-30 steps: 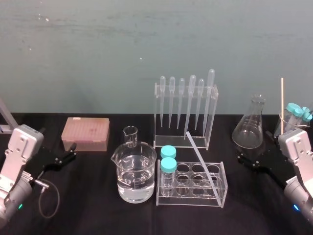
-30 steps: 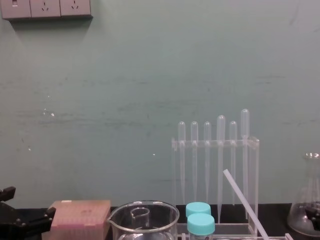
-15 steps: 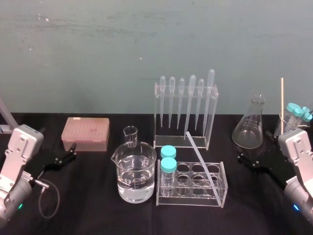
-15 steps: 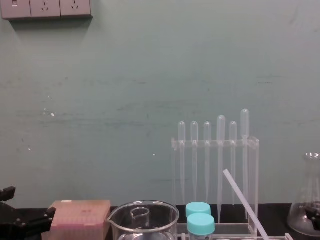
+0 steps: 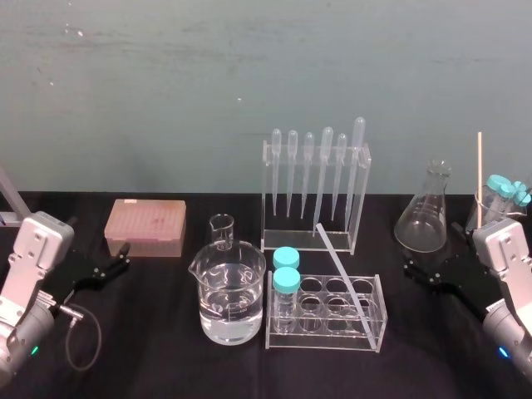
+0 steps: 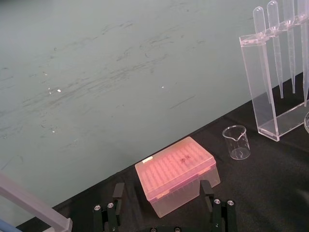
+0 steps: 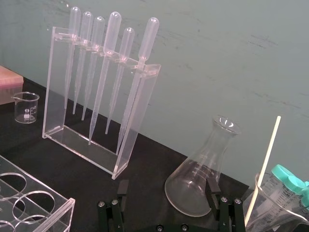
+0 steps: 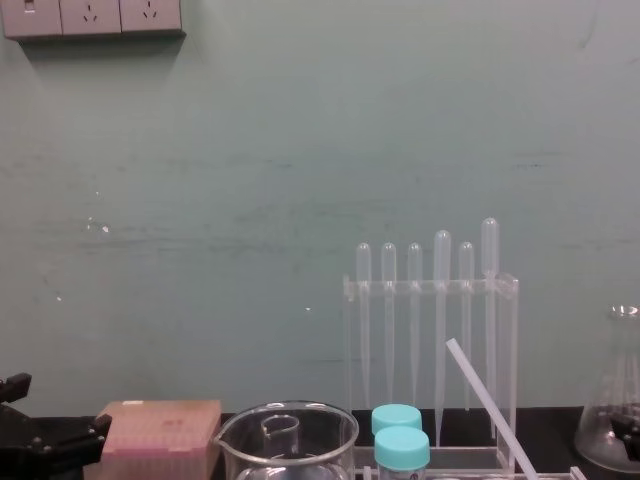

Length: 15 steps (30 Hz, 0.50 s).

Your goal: Pick up the stirring rod with one hand, then place it down.

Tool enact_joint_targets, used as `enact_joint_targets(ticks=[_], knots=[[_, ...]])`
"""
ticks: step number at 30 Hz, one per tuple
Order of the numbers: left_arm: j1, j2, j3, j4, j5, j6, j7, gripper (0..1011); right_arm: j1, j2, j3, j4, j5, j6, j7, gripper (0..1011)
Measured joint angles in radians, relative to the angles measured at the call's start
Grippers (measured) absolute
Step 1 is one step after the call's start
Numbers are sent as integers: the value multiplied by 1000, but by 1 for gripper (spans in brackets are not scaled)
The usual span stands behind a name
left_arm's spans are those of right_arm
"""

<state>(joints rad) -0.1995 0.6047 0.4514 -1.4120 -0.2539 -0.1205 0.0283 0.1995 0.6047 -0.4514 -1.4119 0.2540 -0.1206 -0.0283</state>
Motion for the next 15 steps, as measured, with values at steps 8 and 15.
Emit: enact_joint_targets(ticks=[8,15], knots=[[0,0,0,0,0,0,0,1000,0,0,0,0,0,0,0,1003],[0,0,0,0,0,0,0,1000,0,0,0,0,0,0,0,1003]])
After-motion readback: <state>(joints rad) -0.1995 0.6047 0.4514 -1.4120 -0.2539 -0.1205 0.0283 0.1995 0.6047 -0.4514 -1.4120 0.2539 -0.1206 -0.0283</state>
